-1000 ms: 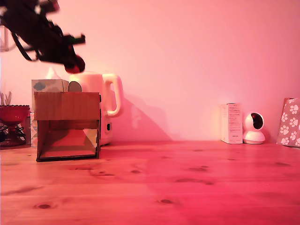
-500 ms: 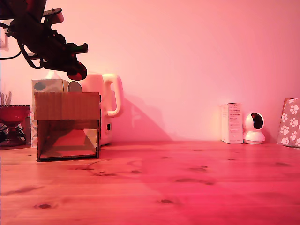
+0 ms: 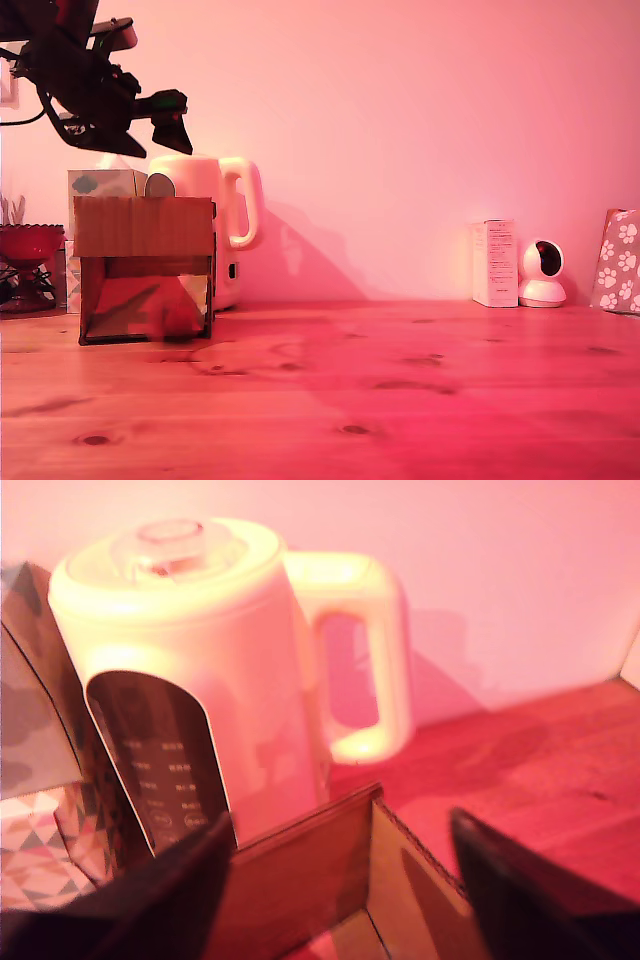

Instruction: Drop the footbag into the cardboard dice tower

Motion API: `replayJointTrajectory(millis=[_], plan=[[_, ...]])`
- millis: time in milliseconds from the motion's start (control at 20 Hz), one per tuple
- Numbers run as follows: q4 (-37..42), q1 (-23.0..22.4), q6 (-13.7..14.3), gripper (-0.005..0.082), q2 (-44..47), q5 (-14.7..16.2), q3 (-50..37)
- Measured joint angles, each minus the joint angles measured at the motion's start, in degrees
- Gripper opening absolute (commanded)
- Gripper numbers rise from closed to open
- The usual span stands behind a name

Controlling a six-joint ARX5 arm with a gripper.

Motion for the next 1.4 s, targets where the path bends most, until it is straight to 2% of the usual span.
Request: replayJointTrajectory(millis=[50, 100, 150, 200, 250, 300, 350, 450, 850, 1250, 1400], plan=[[-1.4, -0.1, 0.0, 0.0598, 0.0, 0.0, 0.0], [-2.9, -0.2, 0.0, 0.0489, 0.0, 0.0, 0.0], [-4.5, -0.3, 0.0, 0.032, 0.0, 0.0, 0.0], [-6.0, -0.6, 0.0, 0.011, 0.0, 0.0, 0.0], [-7.6, -0.9, 0.0, -0.0034, -0.2, 0.3, 0.0], [-9.0, -1.2, 0.0, 0.0005, -0.5, 0.9, 0.0], [-9.8, -1.5, 0.0, -0.0025, -0.9, 2.1, 0.0], [-11.2, -2.0, 0.0, -0.0024, -2.3, 4.5, 0.0], [-20.3, -2.8, 0.0, -0.0024, -5.5, 6.0, 0.2], [-21.8, -2.7, 0.0, -0.0024, -5.5, 9.0, -0.2], [-18.8, -2.7, -0.1, -0.0024, -6.9, 9.2, -6.1]])
